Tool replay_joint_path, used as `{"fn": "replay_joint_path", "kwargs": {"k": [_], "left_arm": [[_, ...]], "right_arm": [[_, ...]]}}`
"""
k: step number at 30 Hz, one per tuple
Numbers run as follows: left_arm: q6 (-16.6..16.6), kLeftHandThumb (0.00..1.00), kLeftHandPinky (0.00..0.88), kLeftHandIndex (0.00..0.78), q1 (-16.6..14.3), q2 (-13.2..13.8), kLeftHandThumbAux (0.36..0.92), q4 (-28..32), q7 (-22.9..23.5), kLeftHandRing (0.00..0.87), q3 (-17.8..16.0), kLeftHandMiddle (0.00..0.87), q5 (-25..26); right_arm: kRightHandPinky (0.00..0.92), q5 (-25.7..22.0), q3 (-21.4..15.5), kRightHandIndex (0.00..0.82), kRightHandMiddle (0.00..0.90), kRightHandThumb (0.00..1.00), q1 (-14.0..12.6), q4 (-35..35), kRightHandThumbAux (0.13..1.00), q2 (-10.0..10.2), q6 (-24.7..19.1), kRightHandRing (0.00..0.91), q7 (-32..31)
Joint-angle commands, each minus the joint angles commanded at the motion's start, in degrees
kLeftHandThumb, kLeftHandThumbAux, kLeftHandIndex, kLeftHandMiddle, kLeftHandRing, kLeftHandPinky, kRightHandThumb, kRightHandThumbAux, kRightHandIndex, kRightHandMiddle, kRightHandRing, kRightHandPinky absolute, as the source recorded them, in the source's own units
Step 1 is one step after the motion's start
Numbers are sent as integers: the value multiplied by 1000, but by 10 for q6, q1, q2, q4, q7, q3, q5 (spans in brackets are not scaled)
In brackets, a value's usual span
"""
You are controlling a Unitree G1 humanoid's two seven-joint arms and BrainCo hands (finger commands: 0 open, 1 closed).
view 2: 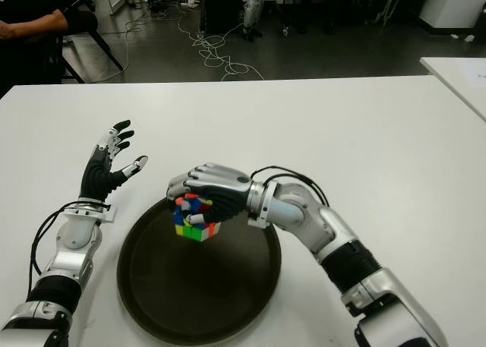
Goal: Pick up the Rubik's Cube and put it in the plate
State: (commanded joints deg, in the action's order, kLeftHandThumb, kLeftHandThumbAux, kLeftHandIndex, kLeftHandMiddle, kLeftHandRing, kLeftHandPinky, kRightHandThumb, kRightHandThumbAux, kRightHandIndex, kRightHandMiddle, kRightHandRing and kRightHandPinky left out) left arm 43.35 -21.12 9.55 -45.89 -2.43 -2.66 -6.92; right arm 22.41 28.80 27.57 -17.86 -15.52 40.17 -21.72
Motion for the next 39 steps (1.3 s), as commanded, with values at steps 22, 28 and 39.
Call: {"fn": "replay_joint_path", "kwargs": {"k": [22, 28, 39], "left_arm": [[-9, 52, 104, 61, 4, -3, 714, 6, -2, 99, 1, 98, -1], [-12, 53, 93, 62, 5, -3, 716, 9, -12, 98, 2, 105, -11], [-3, 44, 74, 72, 0, -5, 729, 1, -7, 91, 1, 111, -1]], "right_arm": [[570, -6, -22, 376, 493, 822, -42, -76, 699, 69, 48, 548, 98], [427, -6, -25, 419, 452, 829, -36, -103, 694, 78, 65, 420, 114], [144, 3, -27, 395, 149, 673, -44, -96, 744, 79, 40, 141, 111]]}}
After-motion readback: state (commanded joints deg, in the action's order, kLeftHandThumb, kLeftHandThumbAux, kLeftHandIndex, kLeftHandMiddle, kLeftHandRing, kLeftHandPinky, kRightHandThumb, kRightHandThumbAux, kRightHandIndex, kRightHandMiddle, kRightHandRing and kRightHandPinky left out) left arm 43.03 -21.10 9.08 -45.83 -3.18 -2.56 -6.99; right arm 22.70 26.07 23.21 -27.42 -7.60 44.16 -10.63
